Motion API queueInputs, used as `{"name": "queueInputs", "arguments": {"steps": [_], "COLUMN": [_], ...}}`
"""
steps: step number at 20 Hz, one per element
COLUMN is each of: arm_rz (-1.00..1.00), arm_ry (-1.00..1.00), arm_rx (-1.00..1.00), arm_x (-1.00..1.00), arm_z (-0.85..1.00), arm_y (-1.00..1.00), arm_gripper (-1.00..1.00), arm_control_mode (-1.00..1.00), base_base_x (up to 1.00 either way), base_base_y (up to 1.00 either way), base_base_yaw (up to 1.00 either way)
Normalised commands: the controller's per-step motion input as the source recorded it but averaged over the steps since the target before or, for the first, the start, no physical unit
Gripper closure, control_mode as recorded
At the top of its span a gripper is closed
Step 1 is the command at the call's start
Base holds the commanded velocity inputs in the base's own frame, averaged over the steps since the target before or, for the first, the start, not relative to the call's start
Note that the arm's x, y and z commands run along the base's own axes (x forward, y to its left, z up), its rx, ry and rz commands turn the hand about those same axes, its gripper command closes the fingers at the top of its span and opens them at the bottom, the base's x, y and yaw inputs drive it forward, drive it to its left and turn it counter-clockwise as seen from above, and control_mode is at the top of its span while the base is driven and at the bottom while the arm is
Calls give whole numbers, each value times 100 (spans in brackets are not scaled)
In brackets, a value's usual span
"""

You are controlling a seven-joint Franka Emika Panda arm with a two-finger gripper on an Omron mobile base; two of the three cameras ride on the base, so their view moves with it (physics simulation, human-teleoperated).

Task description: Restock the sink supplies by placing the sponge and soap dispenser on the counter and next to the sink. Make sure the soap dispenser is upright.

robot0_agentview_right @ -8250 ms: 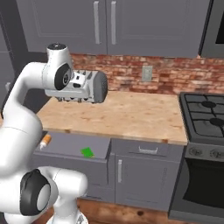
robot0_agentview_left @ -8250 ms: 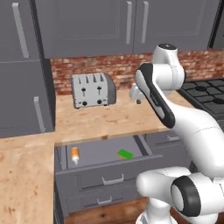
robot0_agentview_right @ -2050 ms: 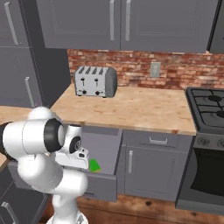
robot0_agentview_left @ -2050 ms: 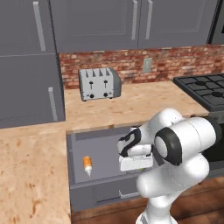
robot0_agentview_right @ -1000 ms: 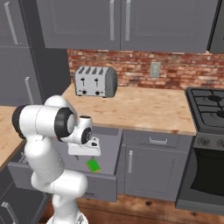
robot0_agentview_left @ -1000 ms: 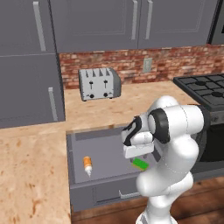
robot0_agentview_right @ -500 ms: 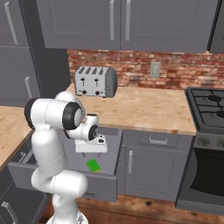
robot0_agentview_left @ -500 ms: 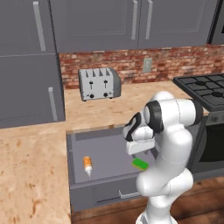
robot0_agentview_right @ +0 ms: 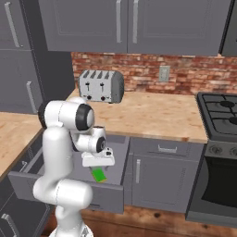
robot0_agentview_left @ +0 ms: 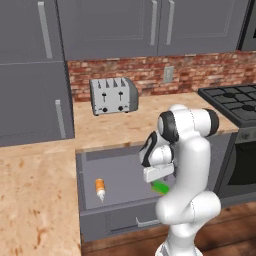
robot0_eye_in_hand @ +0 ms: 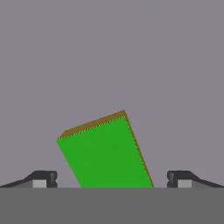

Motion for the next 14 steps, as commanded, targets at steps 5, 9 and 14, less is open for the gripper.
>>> {"name": "queueInputs", "arguments": {"steps": [5, 9, 14], "arm_rz": [11, 13, 15], "arm_ry": [0, 0, 0], "arm_rx": [0, 0, 0], "arm_x": [0, 0, 0], "arm_z": [-40, -4, -1], "arm_y": [0, -1, -3], "arm_gripper": [-100, -100, -100], "arm_control_mode": [-100, -100, -100], "base_base_x": [0, 0, 0], "base_base_y": [0, 0, 0], "base_base_yaw": [0, 0, 0]}}
